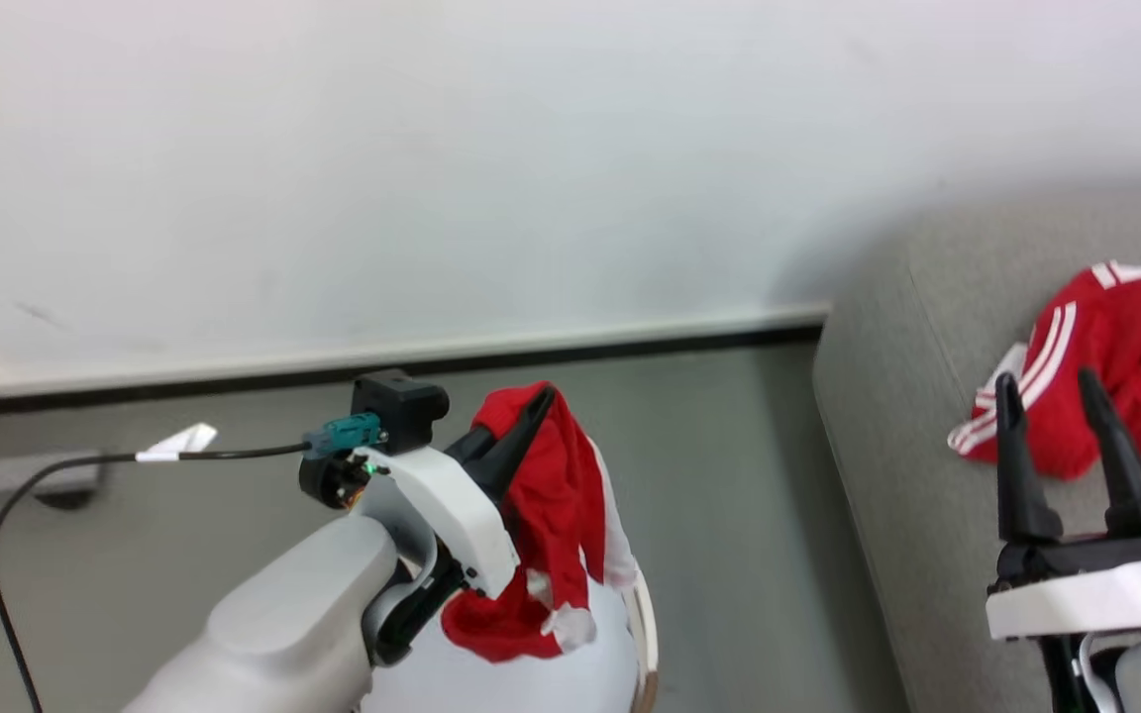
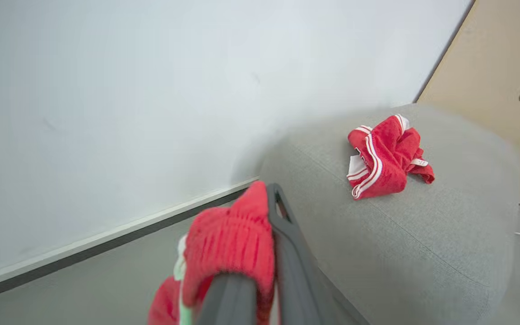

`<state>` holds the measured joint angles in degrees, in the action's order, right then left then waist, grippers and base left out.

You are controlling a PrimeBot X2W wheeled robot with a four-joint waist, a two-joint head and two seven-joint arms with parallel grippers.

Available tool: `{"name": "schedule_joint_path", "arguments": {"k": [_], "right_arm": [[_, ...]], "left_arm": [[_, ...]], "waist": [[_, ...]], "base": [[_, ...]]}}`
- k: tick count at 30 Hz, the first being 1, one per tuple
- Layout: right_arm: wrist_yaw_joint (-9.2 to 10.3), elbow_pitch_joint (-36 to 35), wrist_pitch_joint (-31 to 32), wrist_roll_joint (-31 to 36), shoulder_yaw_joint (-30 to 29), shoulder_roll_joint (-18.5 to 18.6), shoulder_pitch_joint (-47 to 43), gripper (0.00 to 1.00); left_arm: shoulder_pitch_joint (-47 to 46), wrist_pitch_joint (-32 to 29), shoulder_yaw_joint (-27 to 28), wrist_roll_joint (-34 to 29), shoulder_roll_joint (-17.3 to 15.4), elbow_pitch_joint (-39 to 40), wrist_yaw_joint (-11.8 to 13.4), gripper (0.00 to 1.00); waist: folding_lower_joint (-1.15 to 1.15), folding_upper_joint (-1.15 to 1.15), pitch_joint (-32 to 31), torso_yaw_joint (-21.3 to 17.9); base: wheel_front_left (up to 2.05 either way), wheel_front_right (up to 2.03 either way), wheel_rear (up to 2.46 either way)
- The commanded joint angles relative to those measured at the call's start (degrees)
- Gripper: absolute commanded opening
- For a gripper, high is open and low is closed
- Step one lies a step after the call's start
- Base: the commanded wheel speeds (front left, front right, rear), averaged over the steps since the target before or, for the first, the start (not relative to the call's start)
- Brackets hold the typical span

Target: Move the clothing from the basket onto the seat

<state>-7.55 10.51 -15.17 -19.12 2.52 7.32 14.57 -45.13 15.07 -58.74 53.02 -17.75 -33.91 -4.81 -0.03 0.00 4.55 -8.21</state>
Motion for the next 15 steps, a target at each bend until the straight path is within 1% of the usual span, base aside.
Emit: {"name": "schedule_joint_path", "arguments": {"k": [1, 4, 7, 11, 15], "right_arm": [[0.13, 0.32, 0.04, -0.39, 0.31, 0.39, -1.25, 1.0], [0.13, 0.74, 0.04, -1.12, 1.68, 0.25, -2.19, 1.0], [0.13, 1.54, 0.04, -1.57, 4.29, -0.28, -2.95, 1.0], [0.13, 2.54, 0.04, -2.42, 7.62, -0.88, -3.34, 1.0], [0.13, 3.32, 0.04, -3.35, 9.6, -1.14, -3.41, 1.0]], "left_arm": [[0.34, 0.11, 0.23, -1.66, -0.8, 1.1, 0.78, 0.0], [-0.67, 0.11, 1.15, -3.56, -1.82, 5.12, 2.38, 0.0], [-1.97, 0.11, 1.83, -4.87, -3.2, 8.63, 3.89, 0.0], [-3.46, -0.95, 2.38, -5.34, -4.4, 12.96, 5.85, 0.0], [-4.08, -1.93, 2.68, -5.58, -5.39, 16.18, 7.14, 0.0]], "waist": [[0.03, 0.0, -4.36, 3.02], [0.03, 0.0, -5.36, 3.61], [0.03, 0.0, -5.93, 3.99], [0.03, 0.0, -6.26, 4.47], [0.03, 0.0, -6.5, 4.5]], "base": [[0.0, 0.0, 0.0], [0.0, 0.0, 0.0], [0.0, 0.0, 0.0], [0.0, 0.0, 0.0], [0.0, 0.0, 0.0]]}}
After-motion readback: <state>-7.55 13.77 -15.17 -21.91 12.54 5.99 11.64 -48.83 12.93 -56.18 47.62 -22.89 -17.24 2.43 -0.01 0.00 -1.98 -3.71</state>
